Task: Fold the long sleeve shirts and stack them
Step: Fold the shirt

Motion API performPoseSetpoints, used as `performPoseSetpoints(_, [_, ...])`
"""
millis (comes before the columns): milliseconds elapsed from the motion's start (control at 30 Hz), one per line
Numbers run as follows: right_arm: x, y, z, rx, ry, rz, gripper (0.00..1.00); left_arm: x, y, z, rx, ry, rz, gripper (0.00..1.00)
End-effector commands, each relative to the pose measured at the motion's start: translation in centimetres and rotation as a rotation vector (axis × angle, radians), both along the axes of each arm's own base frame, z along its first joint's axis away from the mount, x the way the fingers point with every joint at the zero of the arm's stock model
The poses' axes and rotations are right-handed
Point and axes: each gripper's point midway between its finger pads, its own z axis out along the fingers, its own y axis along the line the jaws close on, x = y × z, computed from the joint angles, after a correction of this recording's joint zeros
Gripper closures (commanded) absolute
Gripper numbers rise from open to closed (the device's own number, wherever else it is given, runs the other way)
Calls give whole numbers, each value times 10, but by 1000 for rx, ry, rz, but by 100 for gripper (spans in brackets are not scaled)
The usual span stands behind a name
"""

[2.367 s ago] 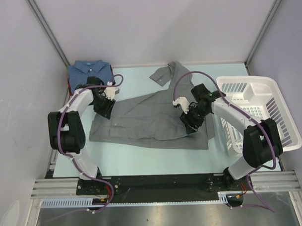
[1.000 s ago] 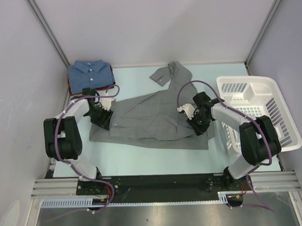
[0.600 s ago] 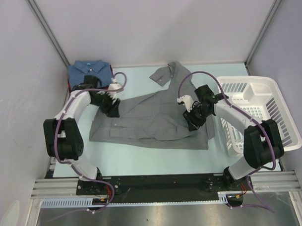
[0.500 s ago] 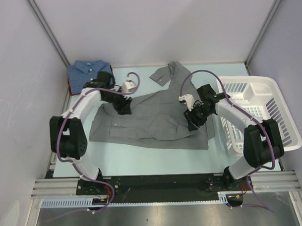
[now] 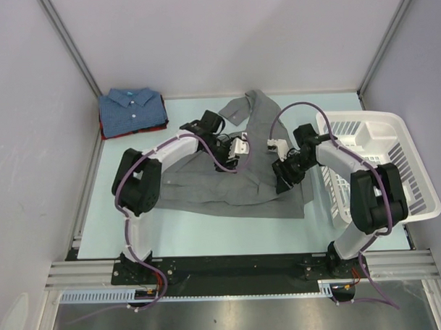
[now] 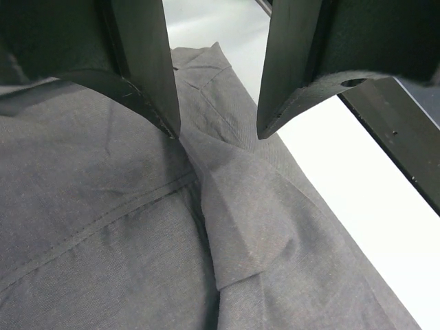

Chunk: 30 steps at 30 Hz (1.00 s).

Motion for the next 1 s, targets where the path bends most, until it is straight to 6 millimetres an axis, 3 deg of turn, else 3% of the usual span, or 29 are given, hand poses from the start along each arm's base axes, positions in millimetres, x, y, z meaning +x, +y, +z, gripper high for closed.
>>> performPoseSetpoints(0, [9, 4, -1, 13, -26, 6, 46, 9, -19, 8, -16, -150, -138, 37])
performPoseSetpoints(300, [6, -2, -21, -37, 12, 25, 48, -4, -12, -30, 98, -135, -229, 41])
performPoseSetpoints(400, [7, -2, -23, -40, 9, 27, 53, -2, -12, -34, 110, -129, -229, 51])
performPoseSetpoints(500, [6, -2, -24, -48, 5, 34, 65, -1, -12, -37, 115, -115, -226, 62])
performPoseSetpoints(567, [5, -3, -25, -55, 4, 36, 79, 0, -13, -39, 119, -101, -213, 68])
performPoseSetpoints(633, [4, -4, -24, -60, 2, 38, 95, 3, -14, -37, 121, -97, -197, 85])
performPoseSetpoints(700, [2, -5, -23, -69, 1, 41, 100, 3, -14, -34, 114, -88, -180, 100])
performPoseSetpoints(967, [-2, -21, -16, -138, -53, 18, 100, 27, -5, -20, 136, -62, -52, 100])
